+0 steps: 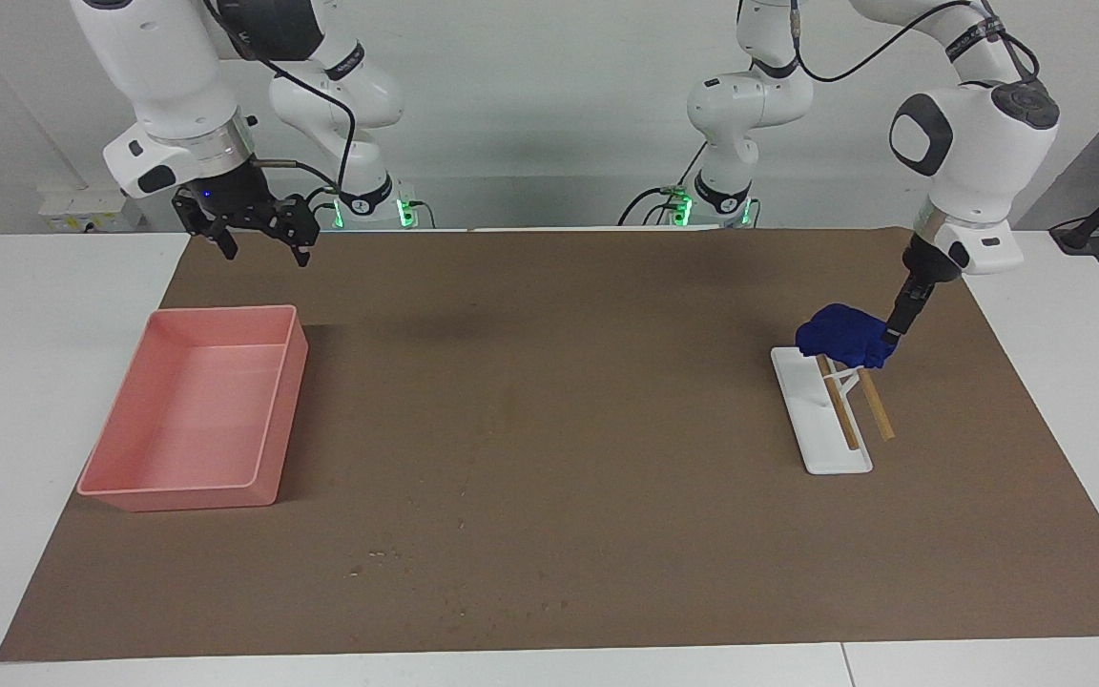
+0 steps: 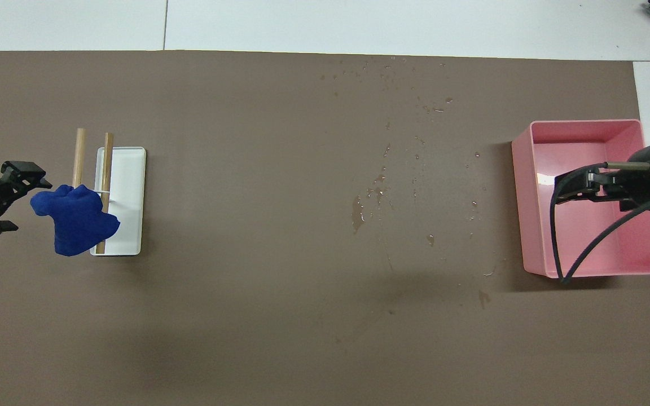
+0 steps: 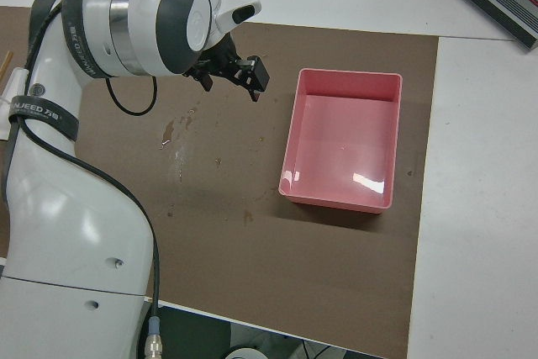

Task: Wipe water with towel using both arms
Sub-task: 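Carry the blue cloth toward the right gripper while the right gripper approaches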

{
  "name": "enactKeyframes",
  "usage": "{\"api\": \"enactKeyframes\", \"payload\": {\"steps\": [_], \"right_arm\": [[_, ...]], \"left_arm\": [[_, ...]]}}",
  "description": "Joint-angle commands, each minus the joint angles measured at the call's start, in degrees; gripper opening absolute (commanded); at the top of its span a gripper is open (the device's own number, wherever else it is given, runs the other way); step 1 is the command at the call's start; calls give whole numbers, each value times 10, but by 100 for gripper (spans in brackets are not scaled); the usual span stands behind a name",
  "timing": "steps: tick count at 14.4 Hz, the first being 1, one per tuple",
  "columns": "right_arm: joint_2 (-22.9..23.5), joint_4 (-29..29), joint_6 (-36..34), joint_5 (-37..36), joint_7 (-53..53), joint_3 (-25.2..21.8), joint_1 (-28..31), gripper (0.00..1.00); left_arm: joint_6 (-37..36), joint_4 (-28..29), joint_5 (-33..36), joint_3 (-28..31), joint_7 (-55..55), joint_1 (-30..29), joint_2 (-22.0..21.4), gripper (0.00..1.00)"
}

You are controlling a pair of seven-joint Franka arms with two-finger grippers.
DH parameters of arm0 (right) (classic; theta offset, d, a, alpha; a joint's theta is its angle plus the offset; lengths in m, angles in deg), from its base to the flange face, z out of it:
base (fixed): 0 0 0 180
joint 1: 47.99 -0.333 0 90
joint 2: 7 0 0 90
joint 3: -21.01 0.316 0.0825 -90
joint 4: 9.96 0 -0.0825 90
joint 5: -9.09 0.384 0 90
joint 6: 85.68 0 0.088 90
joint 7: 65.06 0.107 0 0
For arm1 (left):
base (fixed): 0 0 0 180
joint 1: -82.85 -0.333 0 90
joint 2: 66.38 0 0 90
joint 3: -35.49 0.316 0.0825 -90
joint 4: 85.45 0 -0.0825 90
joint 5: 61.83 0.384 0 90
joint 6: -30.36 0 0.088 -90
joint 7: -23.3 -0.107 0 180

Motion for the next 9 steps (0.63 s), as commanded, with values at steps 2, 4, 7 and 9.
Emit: {"api": "enactKeyframes", "payload": {"steps": [2,4,7,9], "right_arm": [[-10,12,5,11,-6,3,3,100],[-10,11,4,11,-7,3,3,100],[-10,12,4,11,-6,3,3,100],[-10,12,3,11,-13,3,3,100]], "left_arm": [[22,20,7,-2,68,26,1,100],[42,29,7,-2,69,26,1,78],[70,40,7,-2,68,22,0,38],[71,38,7,-2,68,21,1,18]]}}
